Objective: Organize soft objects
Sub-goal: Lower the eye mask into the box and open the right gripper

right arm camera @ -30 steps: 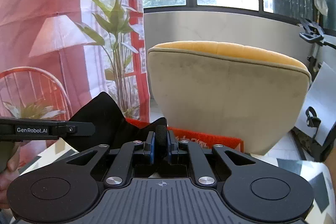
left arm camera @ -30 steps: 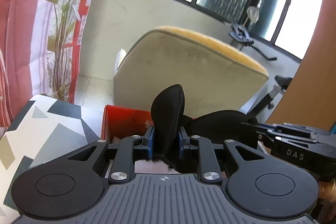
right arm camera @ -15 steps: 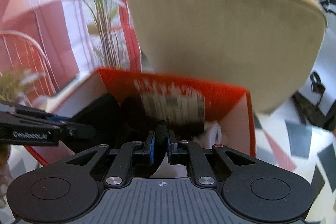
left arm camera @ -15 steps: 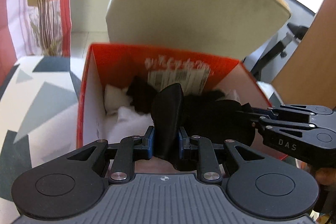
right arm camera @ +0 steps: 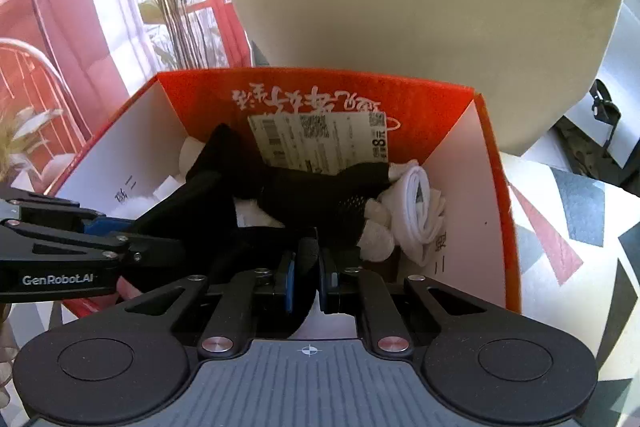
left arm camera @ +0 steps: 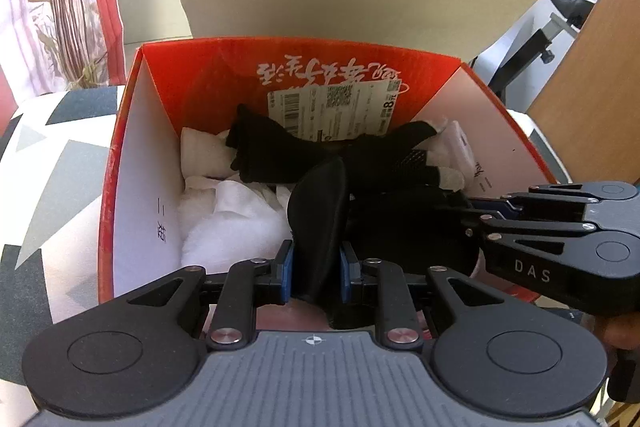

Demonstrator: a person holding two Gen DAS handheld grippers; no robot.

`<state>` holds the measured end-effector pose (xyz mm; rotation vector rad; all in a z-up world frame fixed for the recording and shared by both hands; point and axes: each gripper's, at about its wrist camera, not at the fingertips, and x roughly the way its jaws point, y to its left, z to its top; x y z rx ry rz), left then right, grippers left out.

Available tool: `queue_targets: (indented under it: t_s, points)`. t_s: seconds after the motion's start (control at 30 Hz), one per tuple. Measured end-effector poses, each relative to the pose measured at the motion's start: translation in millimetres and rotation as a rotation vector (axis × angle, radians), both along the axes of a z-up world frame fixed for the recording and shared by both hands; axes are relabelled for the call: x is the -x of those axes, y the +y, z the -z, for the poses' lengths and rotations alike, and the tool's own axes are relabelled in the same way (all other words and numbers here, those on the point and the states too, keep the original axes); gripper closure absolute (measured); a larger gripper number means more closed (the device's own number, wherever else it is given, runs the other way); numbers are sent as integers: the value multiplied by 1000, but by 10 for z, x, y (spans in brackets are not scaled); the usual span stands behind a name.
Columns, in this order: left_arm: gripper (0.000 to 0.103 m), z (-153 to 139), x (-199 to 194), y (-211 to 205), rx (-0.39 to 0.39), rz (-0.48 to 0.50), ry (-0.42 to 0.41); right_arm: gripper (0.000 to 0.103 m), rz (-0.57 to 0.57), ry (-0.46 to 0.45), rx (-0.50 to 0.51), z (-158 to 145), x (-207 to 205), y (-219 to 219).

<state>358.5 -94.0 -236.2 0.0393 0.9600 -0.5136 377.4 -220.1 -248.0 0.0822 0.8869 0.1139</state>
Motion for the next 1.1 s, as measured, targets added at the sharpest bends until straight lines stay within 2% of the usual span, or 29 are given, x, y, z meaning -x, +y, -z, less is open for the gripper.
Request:
queue_targets:
  t_s: [0.1, 0.23, 0.43, 0.6, 0.8, 0.87, 0.9, 0.97, 1.0, 1.07, 1.1]
  points:
    - [72, -22, -6, 19, -8, -8, -16, 92, 12, 9, 6, 29, 7, -4]
    - [46, -103, 16, 41, -24, -13, -55, 92, 34, 13, 8, 23, 34, -47]
    - [37, -260, 19, 73, -39, -14, -99, 91, 59, 11, 20, 3, 51, -103]
    - [35, -369, 27, 138, -32, -53, -132, 90, 98, -1, 39, -45, 58, -152]
    - [31, -469, 147, 187, -54, -63, -185, 70, 116, -27, -2, -114, 157, -198]
    - [30, -507, 207, 217, -54, -65, -203, 56, 116, -41, -6, -172, 218, -194]
    - [28, -526, 234, 232, -53, -67, -210, 52, 113, -53, -7, -204, 258, -190]
    - [20, -574, 308, 266, -45, -71, -230, 38, 108, -76, -2, -267, 332, -170]
    - [11, -597, 349, 294, -38, -74, -240, 34, 105, -89, 0, -303, 375, -159]
    - [6, -646, 426, 345, -19, -80, -260, 19, 101, -117, -2, -371, 459, -137]
    - [5, -667, 461, 363, -12, -81, -264, 16, 102, -129, -4, -402, 501, -128]
